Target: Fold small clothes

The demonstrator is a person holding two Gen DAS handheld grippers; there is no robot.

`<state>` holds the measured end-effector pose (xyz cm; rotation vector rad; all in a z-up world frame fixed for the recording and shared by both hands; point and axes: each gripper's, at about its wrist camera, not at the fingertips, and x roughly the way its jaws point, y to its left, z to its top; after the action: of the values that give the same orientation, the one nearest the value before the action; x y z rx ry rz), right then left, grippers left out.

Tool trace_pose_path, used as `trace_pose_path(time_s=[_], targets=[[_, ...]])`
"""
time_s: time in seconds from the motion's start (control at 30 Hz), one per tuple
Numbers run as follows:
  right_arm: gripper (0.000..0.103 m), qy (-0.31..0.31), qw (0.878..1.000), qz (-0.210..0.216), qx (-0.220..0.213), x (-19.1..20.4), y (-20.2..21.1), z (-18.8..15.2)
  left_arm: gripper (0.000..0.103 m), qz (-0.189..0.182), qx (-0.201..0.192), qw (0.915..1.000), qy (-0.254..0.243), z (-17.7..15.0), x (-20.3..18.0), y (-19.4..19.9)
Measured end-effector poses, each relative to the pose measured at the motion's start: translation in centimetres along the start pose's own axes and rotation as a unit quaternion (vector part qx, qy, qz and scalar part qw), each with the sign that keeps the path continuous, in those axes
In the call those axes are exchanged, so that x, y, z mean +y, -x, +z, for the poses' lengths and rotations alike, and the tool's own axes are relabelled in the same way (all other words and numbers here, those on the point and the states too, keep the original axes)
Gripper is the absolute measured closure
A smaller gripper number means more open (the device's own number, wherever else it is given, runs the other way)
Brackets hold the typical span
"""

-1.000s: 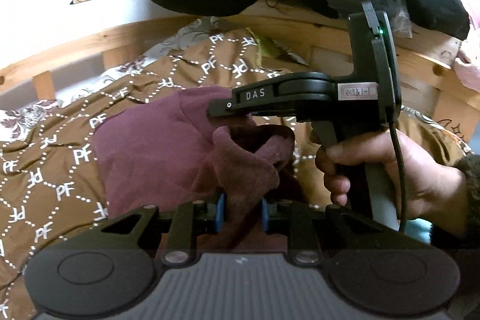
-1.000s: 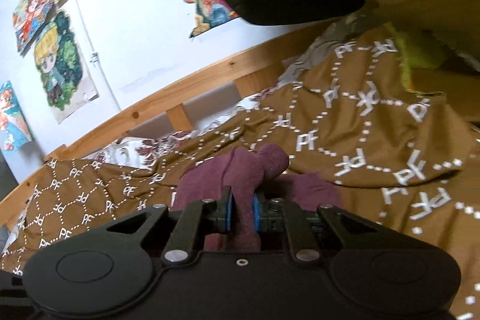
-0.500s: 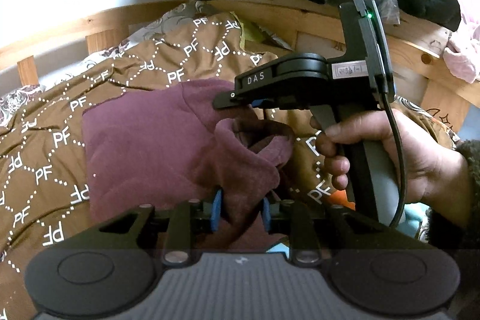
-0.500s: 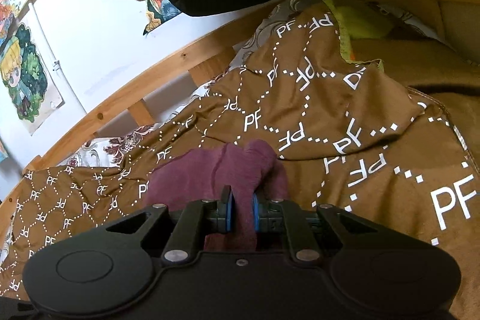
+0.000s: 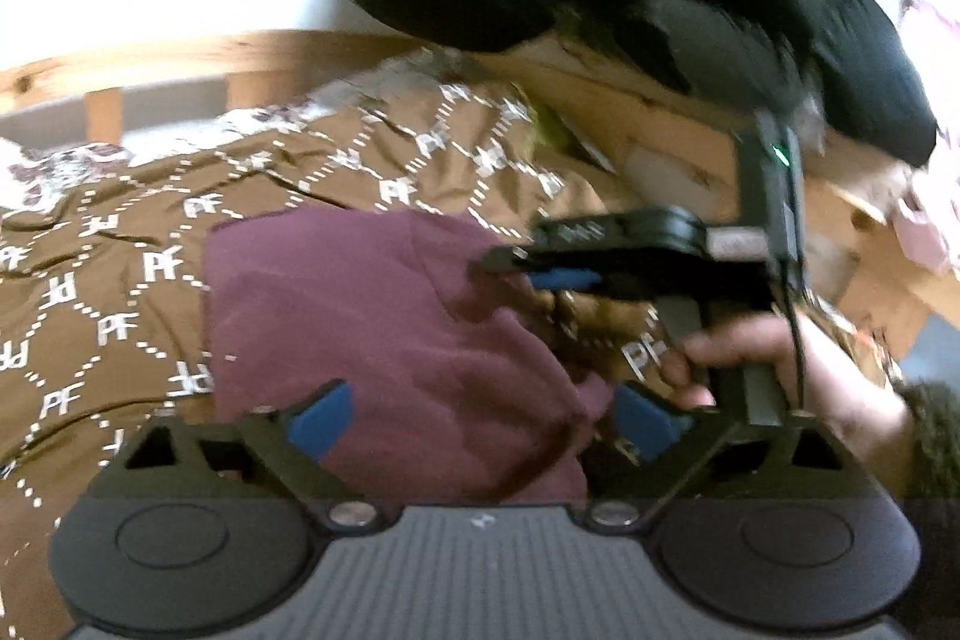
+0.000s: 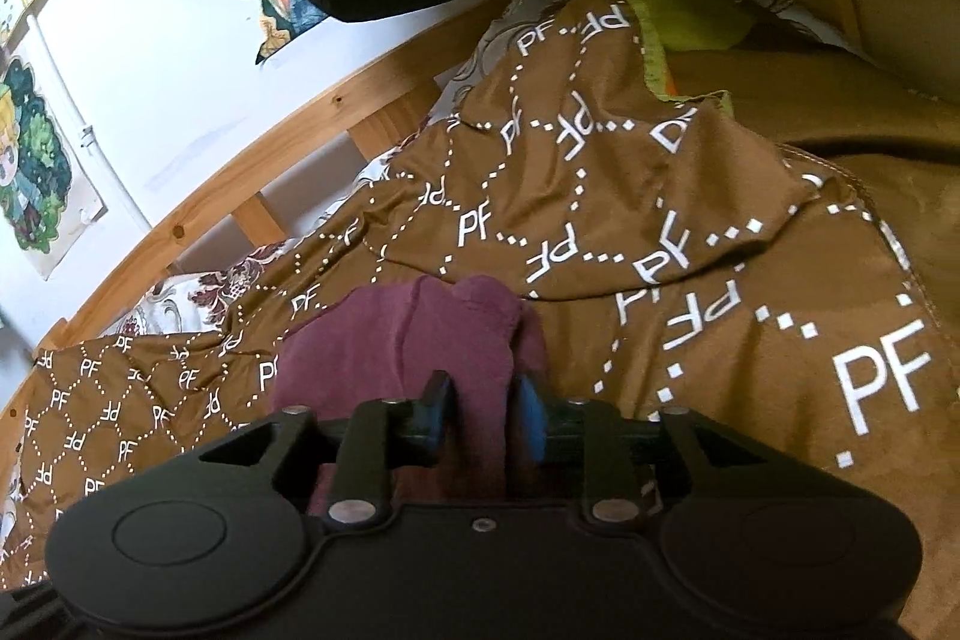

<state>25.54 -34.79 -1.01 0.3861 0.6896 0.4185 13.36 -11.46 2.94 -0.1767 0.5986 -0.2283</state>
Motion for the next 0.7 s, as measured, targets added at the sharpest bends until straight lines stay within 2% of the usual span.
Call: trace_pose_path(time_s=[0.07,0.13,0.17,0.23,0.33,0.43,0.5,0.6,0.7], targets=[[0.056,0.000,1.000,-0.002,-0.001,0.1,0.4,-0.1,0.001,0.012,-0.014,0.9994,0.028,0.1,0.9,0.6],[0.039,0.003,1.000,-0.005,-0.001,0.2,0.8,-0.2,0.001,0.024,-0.018,0.9977,0.060,0.2,2.0,0.8],[0.034,0.006,1.000,-0.004,-0.001,0.4,1.1,-0.3,0.001,0.035,-0.018,0.9961,0.079,0.2,2.6,0.9],[0.021,0.014,1.000,-0.003,0.001,0.7,1.7,-0.7,0.001,0.059,-0.018,0.9919,0.111,0.2,3.8,1.0],[0.009,0.048,0.999,-0.007,0.011,1.7,2.7,-1.7,0.001,0.095,-0.007,0.9825,0.160,0.0,5.6,0.9],[0.002,0.094,0.995,-0.017,0.026,2.8,3.2,-2.7,0.001,0.118,0.024,0.9720,0.201,-0.5,7.4,0.3],[0.001,0.141,0.988,-0.036,0.054,3.7,3.0,-3.1,0.001,0.122,0.046,0.9671,0.219,-1.1,8.2,-0.2],[0.001,0.210,0.972,-0.073,0.072,4.7,2.6,-3.9,0.001,0.128,0.069,0.9645,0.220,-2.1,8.7,-0.5],[0.001,0.254,0.960,-0.080,0.093,5.1,2.1,-4.8,0.001,0.132,0.082,0.9651,0.211,-2.8,8.7,-0.8]])
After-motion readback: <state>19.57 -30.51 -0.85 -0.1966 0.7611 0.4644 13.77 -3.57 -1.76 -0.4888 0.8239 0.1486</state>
